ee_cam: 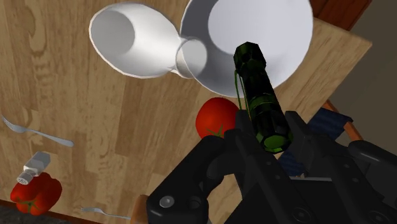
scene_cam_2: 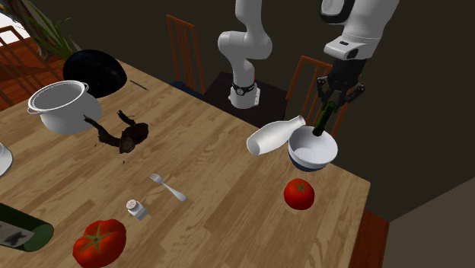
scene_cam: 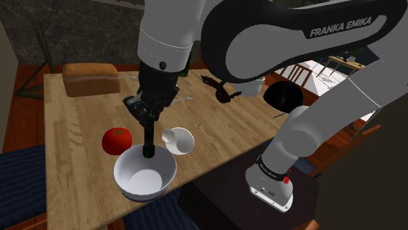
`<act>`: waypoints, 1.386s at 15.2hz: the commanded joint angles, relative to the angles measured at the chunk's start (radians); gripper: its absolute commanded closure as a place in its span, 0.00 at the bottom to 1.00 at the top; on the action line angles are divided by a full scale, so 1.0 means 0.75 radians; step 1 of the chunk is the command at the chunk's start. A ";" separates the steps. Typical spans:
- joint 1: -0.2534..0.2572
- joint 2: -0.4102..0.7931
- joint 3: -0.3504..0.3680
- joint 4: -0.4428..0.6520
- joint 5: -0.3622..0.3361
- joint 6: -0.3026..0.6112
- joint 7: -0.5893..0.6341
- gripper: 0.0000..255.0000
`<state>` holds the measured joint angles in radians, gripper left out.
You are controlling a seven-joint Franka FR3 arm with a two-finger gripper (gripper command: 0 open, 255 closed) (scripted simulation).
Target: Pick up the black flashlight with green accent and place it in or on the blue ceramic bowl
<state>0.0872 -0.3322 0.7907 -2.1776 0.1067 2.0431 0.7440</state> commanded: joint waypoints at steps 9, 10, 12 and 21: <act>-0.016 0.064 0.058 -0.128 -0.035 0.182 0.051 1.00; -0.018 0.073 0.065 -0.140 -0.041 0.200 0.058 1.00; -0.021 0.081 0.070 -0.149 -0.046 0.215 0.064 1.00; -0.021 0.081 0.070 -0.149 -0.046 0.215 0.064 0.00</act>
<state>0.0717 -0.2718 0.8431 -2.2893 0.0723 2.2044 0.7916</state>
